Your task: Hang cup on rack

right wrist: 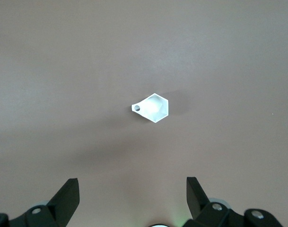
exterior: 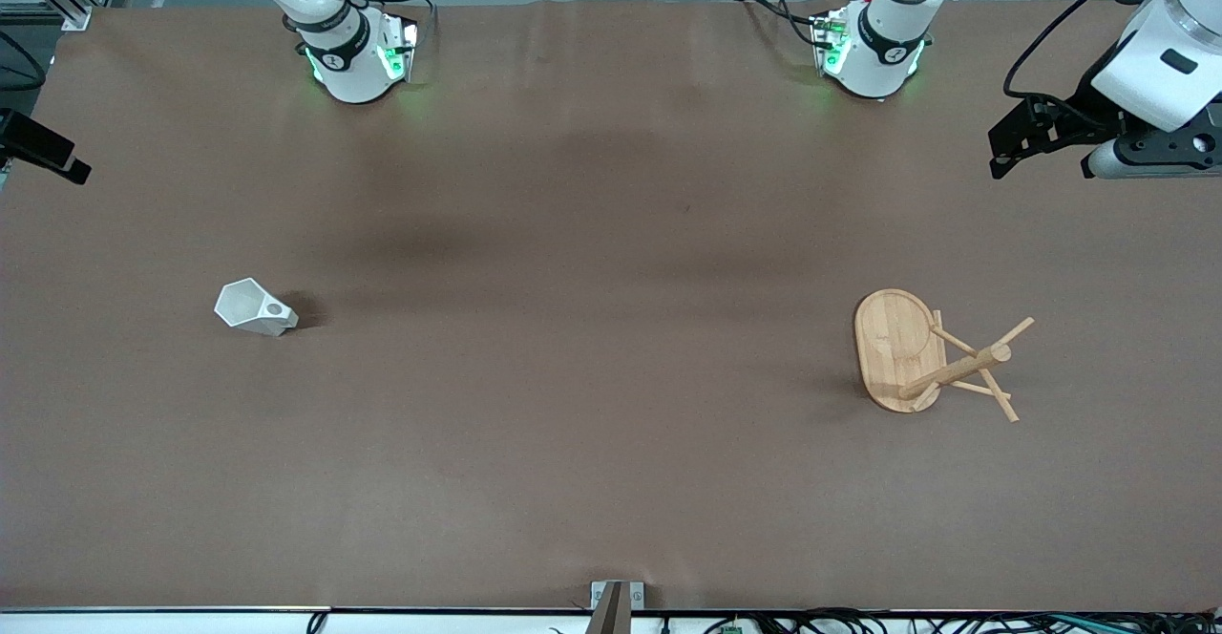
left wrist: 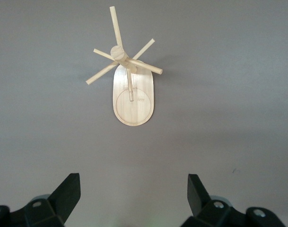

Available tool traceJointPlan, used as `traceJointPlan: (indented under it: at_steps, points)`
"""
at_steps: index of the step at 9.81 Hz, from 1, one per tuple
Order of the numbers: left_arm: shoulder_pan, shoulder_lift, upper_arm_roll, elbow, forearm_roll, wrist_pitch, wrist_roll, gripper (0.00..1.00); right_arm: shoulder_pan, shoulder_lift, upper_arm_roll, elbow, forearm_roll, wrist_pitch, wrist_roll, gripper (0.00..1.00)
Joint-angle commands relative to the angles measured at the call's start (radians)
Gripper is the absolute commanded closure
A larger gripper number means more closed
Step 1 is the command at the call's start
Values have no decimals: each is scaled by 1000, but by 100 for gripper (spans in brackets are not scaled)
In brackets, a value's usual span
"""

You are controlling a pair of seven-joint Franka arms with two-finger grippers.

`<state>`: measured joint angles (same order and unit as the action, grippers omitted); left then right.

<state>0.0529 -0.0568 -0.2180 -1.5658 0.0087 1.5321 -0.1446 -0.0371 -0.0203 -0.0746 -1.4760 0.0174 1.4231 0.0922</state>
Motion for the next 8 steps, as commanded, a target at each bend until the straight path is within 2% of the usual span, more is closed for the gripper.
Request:
traceJointPlan:
  at_steps: [1, 4, 6, 8]
  points:
    - [-2, 8, -1, -19, 14, -10, 13, 0, -20, -20, 10, -21, -7, -19, -8, 0]
    - [-1, 31, -1, 10, 17, -9, 13, 0, -24, -18, 10, -20, -8, -21, -9, 0]
    - [-11, 46, -6, 41, 74, -9, 16, 0, -23, -18, 12, -20, -14, -24, -8, 0]
    - [-4, 51, -8, 41, 60, -9, 19, 0, -26, -16, 10, -58, -14, -36, -8, 0]
